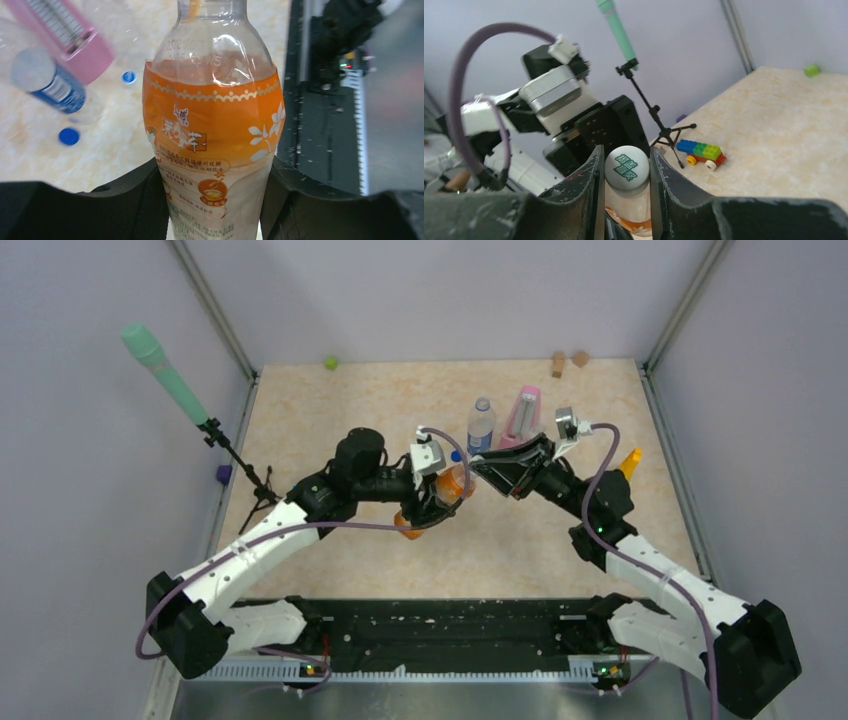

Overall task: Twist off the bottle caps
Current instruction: Unscrew the bottle cap from the plastic bottle.

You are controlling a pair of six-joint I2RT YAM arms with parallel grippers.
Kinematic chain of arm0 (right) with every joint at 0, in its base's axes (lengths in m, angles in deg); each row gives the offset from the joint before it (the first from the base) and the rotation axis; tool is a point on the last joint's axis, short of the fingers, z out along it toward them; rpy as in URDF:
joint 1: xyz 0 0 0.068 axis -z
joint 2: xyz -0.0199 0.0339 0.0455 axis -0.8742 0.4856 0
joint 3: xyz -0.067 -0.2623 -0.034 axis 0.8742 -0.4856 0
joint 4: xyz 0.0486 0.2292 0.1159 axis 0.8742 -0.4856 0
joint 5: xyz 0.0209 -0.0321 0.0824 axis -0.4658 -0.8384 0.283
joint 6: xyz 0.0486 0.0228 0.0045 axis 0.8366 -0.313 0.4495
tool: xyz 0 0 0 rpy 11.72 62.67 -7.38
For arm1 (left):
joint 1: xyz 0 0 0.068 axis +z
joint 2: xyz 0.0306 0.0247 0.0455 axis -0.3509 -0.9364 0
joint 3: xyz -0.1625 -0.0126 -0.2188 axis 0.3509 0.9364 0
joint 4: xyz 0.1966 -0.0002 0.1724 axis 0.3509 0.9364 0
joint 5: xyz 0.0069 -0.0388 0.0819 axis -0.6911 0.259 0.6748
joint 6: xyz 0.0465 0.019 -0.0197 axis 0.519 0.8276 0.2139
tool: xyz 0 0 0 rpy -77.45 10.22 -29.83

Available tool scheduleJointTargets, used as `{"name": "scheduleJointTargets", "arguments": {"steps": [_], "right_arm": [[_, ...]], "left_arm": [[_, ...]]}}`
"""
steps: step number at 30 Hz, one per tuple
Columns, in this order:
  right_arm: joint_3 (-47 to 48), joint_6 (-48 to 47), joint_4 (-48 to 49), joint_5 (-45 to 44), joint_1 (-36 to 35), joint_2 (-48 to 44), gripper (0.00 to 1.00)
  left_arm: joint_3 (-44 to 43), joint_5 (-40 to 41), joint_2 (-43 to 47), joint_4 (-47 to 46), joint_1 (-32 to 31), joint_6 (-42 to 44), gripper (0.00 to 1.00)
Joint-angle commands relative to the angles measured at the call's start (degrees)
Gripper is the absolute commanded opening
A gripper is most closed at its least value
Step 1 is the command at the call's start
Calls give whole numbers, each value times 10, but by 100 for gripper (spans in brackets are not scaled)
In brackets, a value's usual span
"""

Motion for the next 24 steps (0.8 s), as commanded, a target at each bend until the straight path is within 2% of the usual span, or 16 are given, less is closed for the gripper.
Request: {"name": "scheduleJointTargets", "arguments": {"steps": [1, 5, 6, 7, 8, 9, 10, 11, 12, 14, 16, 19, 24], "right_arm": [[54, -52, 91, 237, -11, 5, 0], [72, -66, 111, 317, -11, 16, 0], [77, -71, 104, 317, -11, 17, 0], [81, -79, 90, 309, -10, 17, 4], [83, -85, 73, 294, -10, 14, 13], [82, -89, 52, 272, -9, 11, 27], [80, -89, 34, 245, -5, 7, 48], [77, -85, 15, 211, -2, -3, 62], [75, -72, -13, 159, 5, -16, 69], [68, -44, -51, 77, 17, -41, 74], [49, -15, -48, 21, 18, -64, 76], [25, 22, -43, -33, 18, -86, 78], [9, 70, -96, -122, 17, -95, 77]], "left_arm": [[-3, -223, 4, -73, 38, -54, 0], [-22, -316, -19, -67, 47, -67, 0], [-24, -325, -23, -67, 48, -66, 0], [-25, -320, -25, -64, 48, -66, 0], [-26, -305, -24, -58, 48, -61, 0], [-26, -281, -21, -48, 48, -51, 0], [-26, -255, -19, -35, 48, -37, 0], [-27, -217, -15, -21, 49, -26, 0], [-27, -177, -12, -10, 49, -20, 0], [-25, -114, -3, 11, 49, -6, 0], [-21, -67, 5, 21, 48, 5, 0], [-20, -25, 13, 27, 44, 16, 0], [-17, 54, 29, 6, 16, 12, 0]]}}
